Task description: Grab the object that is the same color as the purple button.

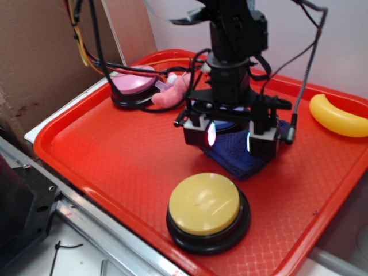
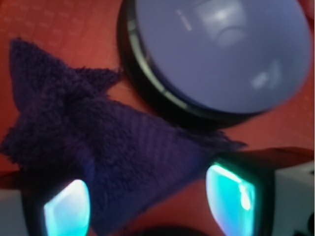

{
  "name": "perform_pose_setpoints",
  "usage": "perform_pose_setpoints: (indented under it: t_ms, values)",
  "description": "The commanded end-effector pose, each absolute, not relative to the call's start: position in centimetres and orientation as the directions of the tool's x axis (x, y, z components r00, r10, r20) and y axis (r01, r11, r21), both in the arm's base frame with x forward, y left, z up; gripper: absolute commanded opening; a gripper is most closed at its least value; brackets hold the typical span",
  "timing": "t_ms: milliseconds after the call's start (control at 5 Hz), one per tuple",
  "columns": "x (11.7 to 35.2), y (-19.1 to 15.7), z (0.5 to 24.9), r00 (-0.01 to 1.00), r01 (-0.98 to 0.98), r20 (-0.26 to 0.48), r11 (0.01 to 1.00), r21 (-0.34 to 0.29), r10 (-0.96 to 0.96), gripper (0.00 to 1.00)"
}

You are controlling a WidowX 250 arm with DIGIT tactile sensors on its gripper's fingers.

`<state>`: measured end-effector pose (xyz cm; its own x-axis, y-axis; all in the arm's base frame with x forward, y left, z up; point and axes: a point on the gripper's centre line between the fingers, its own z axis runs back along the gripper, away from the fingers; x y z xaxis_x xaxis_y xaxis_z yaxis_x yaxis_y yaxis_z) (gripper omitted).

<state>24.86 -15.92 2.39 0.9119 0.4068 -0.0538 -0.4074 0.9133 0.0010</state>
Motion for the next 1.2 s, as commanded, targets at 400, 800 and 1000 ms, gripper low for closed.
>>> perform_pose_setpoints:
  t_ms: [400, 800, 1000]
  values:
    - [25.90, -15.57, 1.42, 0.894, -0.447, -0.048, 0.894, -0.026, 0.446, 0.00]
    - [26.24, -15.49, 1.52, 0.908, -0.418, -0.007, 0.908, -0.002, 0.418, 0.00]
    - [26.64, -15.72, 2.34, 0.962, -0.273, -0.016, 0.962, 0.023, 0.274, 0.00]
